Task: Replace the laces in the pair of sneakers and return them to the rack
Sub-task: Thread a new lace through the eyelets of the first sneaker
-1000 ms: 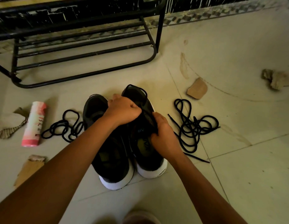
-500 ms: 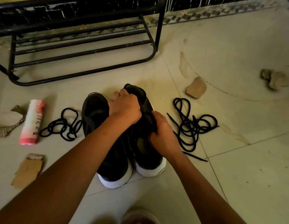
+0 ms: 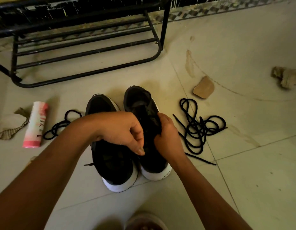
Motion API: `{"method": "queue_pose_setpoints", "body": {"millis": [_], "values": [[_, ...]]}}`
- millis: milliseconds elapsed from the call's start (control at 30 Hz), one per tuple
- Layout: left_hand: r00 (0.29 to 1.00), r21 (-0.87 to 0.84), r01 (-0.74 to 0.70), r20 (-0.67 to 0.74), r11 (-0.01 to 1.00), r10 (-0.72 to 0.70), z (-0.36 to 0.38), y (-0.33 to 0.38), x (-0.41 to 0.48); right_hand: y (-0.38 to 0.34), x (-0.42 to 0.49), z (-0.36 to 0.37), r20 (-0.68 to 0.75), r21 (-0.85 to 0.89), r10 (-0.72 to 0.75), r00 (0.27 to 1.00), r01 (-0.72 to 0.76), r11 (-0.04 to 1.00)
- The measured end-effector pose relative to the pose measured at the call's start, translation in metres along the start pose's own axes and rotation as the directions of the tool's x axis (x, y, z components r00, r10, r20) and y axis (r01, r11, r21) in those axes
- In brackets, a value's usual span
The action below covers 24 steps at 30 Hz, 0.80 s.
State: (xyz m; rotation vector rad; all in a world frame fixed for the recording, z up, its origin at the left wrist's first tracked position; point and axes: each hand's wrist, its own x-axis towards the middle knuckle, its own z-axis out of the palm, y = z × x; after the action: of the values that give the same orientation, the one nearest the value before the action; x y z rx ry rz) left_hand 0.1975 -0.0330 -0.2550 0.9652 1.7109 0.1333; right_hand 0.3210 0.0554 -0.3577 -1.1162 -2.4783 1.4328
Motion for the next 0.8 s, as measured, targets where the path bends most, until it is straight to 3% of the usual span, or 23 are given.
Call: {"method": "queue_pose_setpoints", "body": {"millis": [100,200,267,400,567,700,800], "values": [[1.000,-0.005,-0.001,-0.019,1.000,0.000,-0.004,-0.007,0.002,0.004,-0.002,-0.004,-0.020,0.054,-0.005,1.000,0.006,0.999],[0.978,-0.195,-0.030,-0.208,0.980,-0.012,-0.007,-0.012,0.003,0.006,-0.005,-0.012,-0.069,0.076,-0.061,0.996,0.067,0.995],[0.949,-0.231,-0.031,-0.311,0.973,-0.044,-0.008,-0.014,0.006,0.004,-0.006,-0.015,-0.099,0.032,-0.107,0.989,0.111,0.993],[0.945,-0.313,0.091,-0.271,0.945,-0.181,-0.001,-0.015,0.017,-0.001,-0.005,-0.022,-0.105,-0.057,-0.169,0.980,0.163,0.985],[0.867,-0.116,0.196,-0.444,0.974,-0.227,0.010,-0.017,0.033,-0.006,-0.002,-0.029,-0.048,-0.040,-0.200,0.979,0.198,0.979],[0.889,-0.124,0.226,-0.378,0.966,-0.257,0.009,-0.015,0.038,-0.008,-0.003,-0.028,-0.101,0.007,-0.218,0.971,0.220,0.976],[0.917,-0.276,0.209,-0.277,0.938,-0.286,0.009,-0.014,0.040,-0.009,-0.006,-0.030,-0.069,0.292,-0.094,0.993,0.110,0.950]]}}
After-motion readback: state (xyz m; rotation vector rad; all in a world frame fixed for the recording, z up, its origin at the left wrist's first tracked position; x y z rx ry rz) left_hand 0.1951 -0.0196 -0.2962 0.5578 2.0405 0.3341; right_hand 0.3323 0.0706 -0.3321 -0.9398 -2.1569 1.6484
